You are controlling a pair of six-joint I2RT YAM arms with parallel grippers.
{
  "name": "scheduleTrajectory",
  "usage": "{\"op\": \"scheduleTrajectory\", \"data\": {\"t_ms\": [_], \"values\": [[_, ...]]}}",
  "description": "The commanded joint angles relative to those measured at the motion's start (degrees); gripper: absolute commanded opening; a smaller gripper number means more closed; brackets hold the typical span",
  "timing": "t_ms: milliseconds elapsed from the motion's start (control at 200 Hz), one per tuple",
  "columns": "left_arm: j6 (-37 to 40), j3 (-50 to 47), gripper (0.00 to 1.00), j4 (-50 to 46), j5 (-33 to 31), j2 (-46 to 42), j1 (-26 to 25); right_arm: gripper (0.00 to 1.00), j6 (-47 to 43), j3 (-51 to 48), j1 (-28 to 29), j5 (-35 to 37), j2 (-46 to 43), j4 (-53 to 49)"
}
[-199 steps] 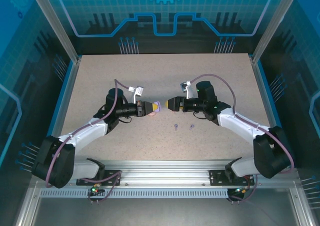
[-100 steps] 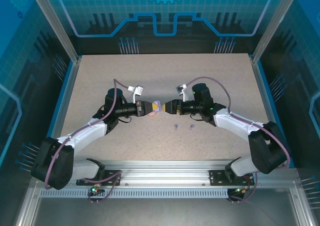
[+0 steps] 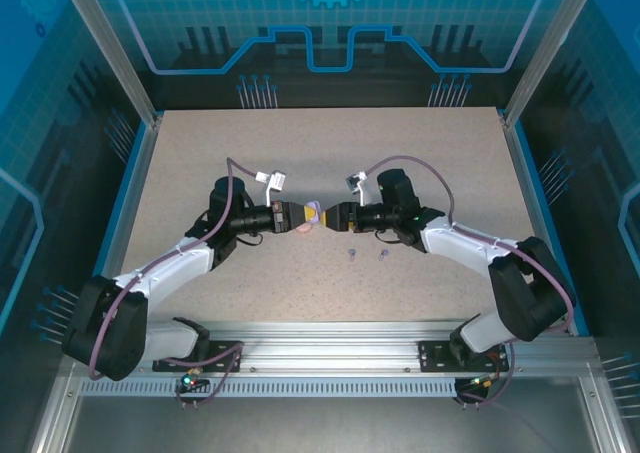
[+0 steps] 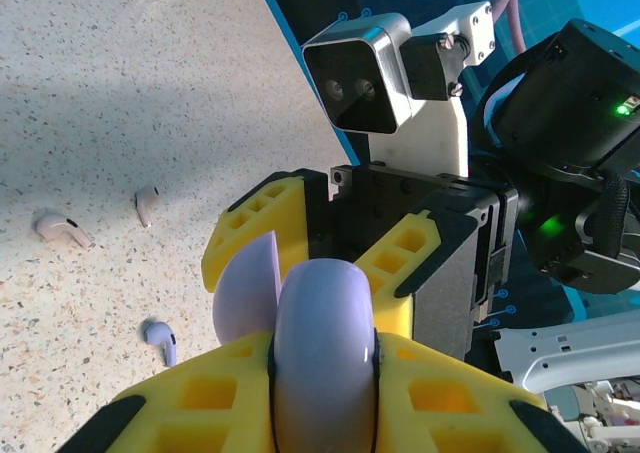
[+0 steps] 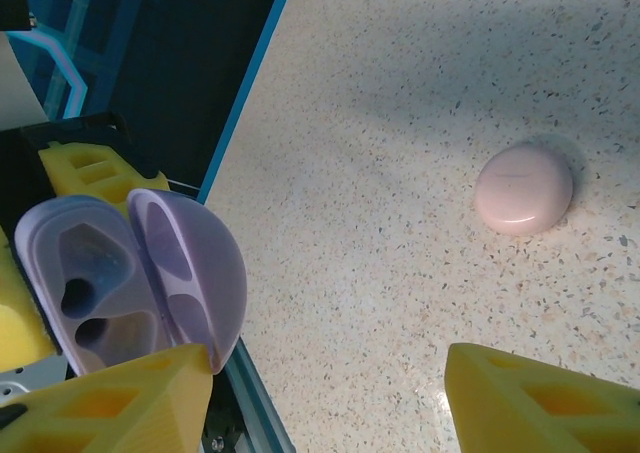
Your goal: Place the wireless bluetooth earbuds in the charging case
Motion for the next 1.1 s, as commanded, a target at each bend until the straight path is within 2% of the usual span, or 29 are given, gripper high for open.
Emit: {"op": "scheduleTrajectory", "data": {"t_ms": [0,695,915,1096], "values": [[-0.27,-0.65,0.04,1.49,0.55,-0.73,-0.23,0.62,0.59,2.16,1.23,0.09,1.05,1.35],[-0.53,-1.09,0.04,2.7,0.5,-0.2,-0.97,0.34,2.44,5.86,1.72,-0.87,2.77,3.21],[-0.46,-1.09,0.04,2.7,0.24,-0.29,-1.02,0.21,2.54,5.43,1.69,-1.13,2.64,3.57],[-0.55,-1.09,0.04,2.79,0.01,-0.09,-1.02,0.05,2.41,5.25,1.69,-1.04,2.51,3.41]]}}
